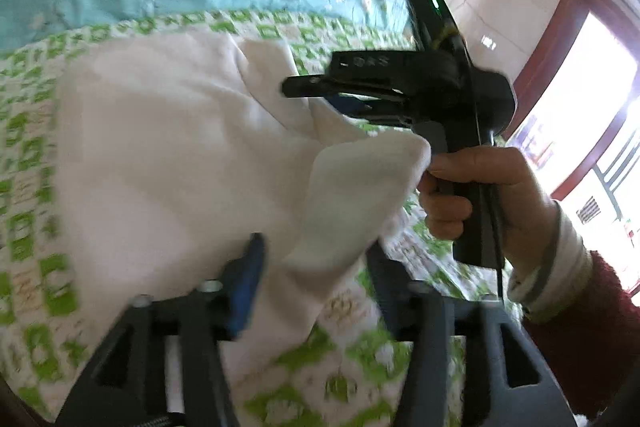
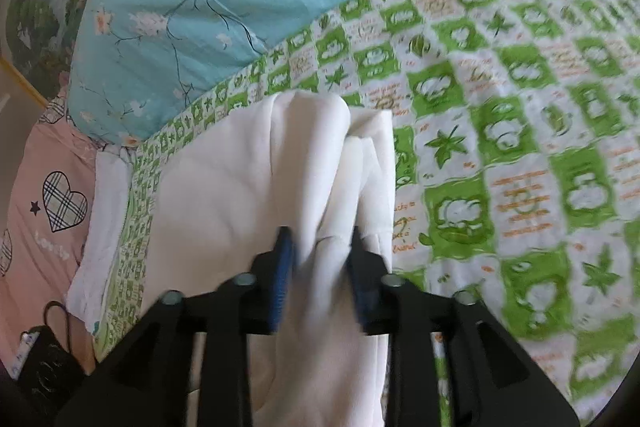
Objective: Fold large clothes
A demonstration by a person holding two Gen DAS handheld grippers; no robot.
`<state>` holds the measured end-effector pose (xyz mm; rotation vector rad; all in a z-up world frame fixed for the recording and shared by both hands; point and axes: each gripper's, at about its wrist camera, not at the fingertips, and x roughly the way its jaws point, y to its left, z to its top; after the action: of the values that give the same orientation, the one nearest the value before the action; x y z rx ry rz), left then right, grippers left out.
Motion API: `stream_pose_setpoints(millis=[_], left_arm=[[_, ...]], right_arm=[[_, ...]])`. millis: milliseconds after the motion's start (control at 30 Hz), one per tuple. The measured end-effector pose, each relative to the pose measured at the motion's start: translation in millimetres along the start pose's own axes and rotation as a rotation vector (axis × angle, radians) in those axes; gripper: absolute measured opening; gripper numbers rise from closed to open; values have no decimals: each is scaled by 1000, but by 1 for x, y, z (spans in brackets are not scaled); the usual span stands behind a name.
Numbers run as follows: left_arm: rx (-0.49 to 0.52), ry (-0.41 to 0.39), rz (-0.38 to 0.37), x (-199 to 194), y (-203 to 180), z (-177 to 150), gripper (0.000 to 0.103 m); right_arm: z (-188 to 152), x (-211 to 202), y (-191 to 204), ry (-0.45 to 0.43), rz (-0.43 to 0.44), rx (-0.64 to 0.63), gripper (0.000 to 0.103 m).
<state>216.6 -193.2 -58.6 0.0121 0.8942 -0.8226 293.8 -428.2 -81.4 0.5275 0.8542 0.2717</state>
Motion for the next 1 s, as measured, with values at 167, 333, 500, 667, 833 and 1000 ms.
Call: stream_pose_setpoints(millis=[167,333,500,667,833,1000], left_arm=[[-79,-62,64,-49,33,-7,83],[-265,-45,58,-46,96,-4,85],[-447,-7,-75,-21,145,-8,85],[-520,43,-155,17,168,-2,86],[-519,53,-178,42,175,11,85],[-466,54,-158,50,167,23,54]], right_arm=[[-8,-25,14,-42,-20,-55,75],[-14,-15,16,34,-19,-58,78],[-15,0,12,86,-40,-54,78],[-12,11,3,122,-70,-54,78],[-14,29,-2,170,-5,-48,67],[-16,41,-14,190,89,63,25]])
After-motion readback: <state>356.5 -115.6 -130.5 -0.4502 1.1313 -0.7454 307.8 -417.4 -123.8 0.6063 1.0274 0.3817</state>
